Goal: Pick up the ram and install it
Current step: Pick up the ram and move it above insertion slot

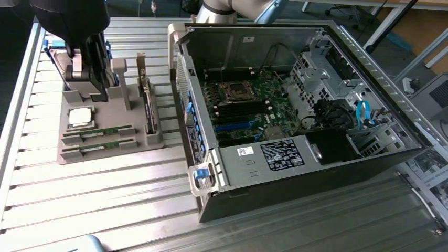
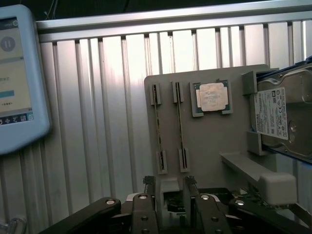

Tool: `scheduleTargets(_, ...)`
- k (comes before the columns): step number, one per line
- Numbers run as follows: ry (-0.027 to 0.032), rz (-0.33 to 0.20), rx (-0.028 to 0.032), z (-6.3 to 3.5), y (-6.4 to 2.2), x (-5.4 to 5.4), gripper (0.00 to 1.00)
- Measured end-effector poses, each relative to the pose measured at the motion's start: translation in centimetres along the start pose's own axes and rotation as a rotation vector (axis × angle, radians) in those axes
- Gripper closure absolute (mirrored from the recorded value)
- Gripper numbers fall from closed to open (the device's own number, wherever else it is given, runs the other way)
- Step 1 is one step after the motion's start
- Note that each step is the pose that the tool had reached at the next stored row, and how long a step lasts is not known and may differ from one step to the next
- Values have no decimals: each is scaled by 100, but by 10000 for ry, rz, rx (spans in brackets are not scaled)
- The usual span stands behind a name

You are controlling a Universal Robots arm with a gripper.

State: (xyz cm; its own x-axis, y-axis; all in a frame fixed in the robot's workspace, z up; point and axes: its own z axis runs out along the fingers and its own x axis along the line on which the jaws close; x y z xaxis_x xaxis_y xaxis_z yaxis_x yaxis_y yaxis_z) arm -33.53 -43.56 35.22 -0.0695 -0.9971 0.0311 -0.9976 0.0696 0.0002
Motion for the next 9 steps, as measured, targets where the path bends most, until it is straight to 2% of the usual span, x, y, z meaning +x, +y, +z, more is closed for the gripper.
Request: scheduleTargets(9, -1, -3, 1, 37, 0, -1, 64)
